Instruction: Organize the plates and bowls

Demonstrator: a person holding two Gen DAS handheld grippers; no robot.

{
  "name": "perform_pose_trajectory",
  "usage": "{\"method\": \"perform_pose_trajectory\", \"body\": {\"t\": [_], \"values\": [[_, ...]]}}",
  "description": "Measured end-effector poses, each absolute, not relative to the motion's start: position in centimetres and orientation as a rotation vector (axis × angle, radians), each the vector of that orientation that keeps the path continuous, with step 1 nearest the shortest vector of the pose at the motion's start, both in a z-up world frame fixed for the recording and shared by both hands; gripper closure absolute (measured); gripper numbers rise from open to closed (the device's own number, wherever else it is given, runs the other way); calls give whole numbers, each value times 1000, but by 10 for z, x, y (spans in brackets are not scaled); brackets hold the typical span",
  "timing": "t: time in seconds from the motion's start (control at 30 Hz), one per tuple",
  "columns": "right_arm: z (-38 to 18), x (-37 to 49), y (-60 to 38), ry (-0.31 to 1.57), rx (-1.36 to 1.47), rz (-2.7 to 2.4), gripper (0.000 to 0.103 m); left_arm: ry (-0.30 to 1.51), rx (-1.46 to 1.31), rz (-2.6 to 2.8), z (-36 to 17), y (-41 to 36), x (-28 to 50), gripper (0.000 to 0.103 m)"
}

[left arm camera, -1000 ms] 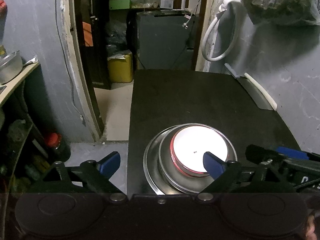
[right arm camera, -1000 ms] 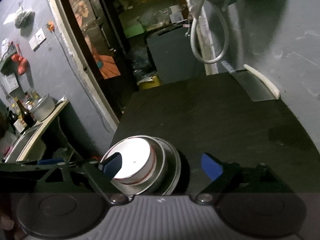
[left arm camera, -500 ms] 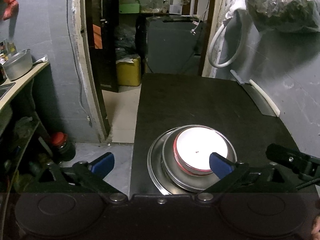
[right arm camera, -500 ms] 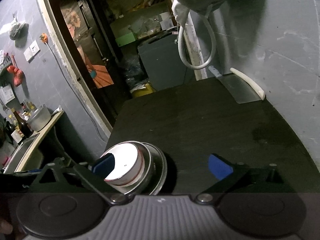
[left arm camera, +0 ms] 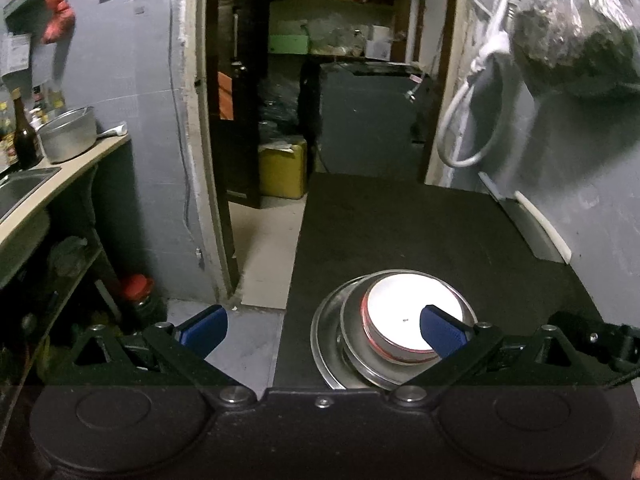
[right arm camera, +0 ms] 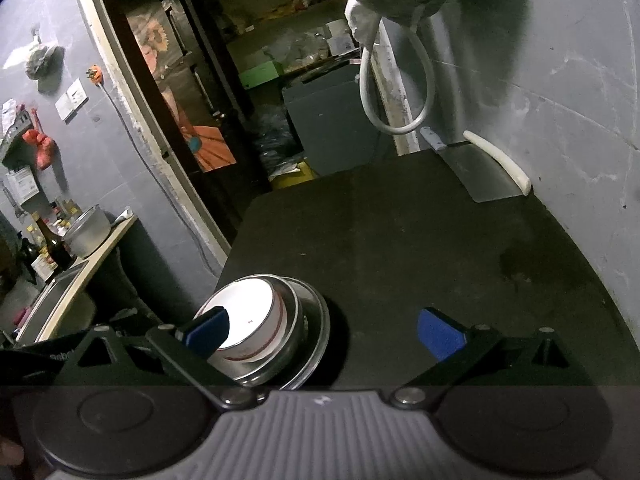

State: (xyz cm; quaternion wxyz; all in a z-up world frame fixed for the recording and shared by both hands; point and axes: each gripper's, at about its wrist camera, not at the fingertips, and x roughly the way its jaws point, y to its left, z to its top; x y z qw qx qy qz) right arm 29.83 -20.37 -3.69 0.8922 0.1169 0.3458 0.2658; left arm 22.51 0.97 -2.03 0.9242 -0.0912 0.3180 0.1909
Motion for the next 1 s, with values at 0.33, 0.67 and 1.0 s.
{"method": "perform_pose_trajectory", "body": {"t": [0.33,0.67,1.0], "values": [[-35,291,-205,715,227,580,0,651,-188,407,-21,6,221,1],[-36,288,-209,710,223,568,0,660,-184,414,-25,-1,210,1],[-37,285,-211,707,238,578,0,666,-168,430,-23,0,201,1]]}}
